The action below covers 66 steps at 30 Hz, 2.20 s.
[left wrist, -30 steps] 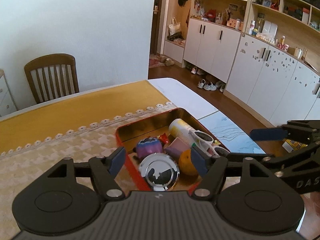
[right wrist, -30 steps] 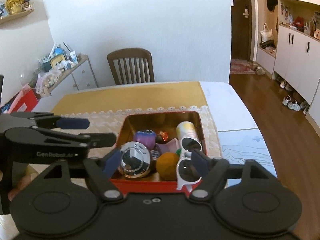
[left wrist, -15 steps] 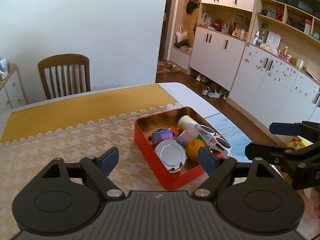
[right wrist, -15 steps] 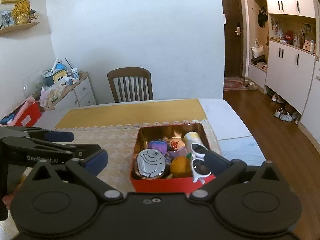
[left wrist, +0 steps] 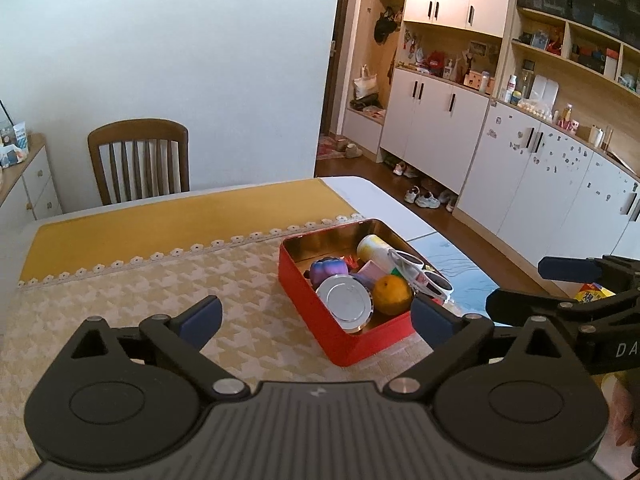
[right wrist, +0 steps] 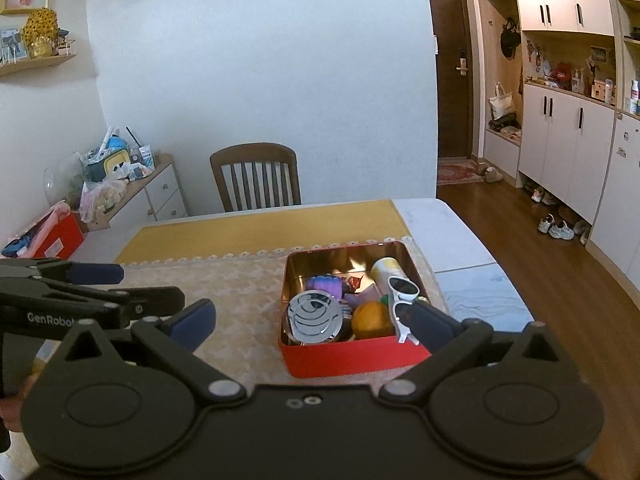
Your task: Organize rigid objects
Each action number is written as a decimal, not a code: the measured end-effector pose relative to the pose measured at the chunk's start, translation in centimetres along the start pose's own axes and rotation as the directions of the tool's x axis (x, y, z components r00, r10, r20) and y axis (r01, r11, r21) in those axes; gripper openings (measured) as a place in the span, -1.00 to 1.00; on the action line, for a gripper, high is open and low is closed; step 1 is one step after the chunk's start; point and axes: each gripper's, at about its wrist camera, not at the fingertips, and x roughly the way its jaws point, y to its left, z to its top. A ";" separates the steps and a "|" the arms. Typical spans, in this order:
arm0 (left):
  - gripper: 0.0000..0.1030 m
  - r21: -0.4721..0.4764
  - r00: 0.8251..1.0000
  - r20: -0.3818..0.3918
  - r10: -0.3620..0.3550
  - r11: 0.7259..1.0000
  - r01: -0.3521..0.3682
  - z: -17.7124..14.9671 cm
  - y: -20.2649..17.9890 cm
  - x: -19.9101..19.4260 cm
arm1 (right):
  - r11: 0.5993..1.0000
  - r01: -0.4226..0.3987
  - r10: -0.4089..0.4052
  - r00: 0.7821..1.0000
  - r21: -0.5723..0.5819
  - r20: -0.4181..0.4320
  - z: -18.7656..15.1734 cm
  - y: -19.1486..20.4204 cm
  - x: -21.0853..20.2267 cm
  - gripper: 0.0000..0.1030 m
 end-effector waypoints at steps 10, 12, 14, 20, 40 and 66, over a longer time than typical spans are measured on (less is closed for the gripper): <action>0.97 0.002 1.000 0.002 -0.003 1.000 0.003 -0.4 0.2 -0.8 | 1.000 0.009 -0.009 1.000 0.007 0.001 -0.4 0.5 -0.6 1.00; 0.97 0.006 1.000 0.003 -0.004 1.000 0.004 -0.4 0.2 -0.8 | 1.000 0.010 -0.010 1.000 0.011 0.002 -0.5 0.5 -0.8 1.00; 0.97 0.006 1.000 0.005 -0.002 1.000 0.002 -0.4 0.2 -0.8 | 1.000 0.012 -0.012 1.000 0.010 0.002 -0.6 0.6 -0.8 1.00; 0.97 0.000 1.000 0.002 0.009 1.000 -0.009 -0.6 0.3 -0.8 | 1.000 0.012 -0.012 1.000 0.017 0.003 -0.8 0.8 -0.9 1.00; 0.97 -0.011 1.000 0.006 -0.003 1.000 0.003 -0.6 0.8 -0.8 | 0.999 0.022 -0.021 1.000 0.027 -0.004 -0.9 1.1 -0.9 1.00; 0.97 0.030 0.999 0.026 -0.018 0.999 0.017 -0.6 0.2 -0.6 | 0.997 0.038 -0.037 0.999 0.063 -0.015 -1.1 0.7 -0.5 1.00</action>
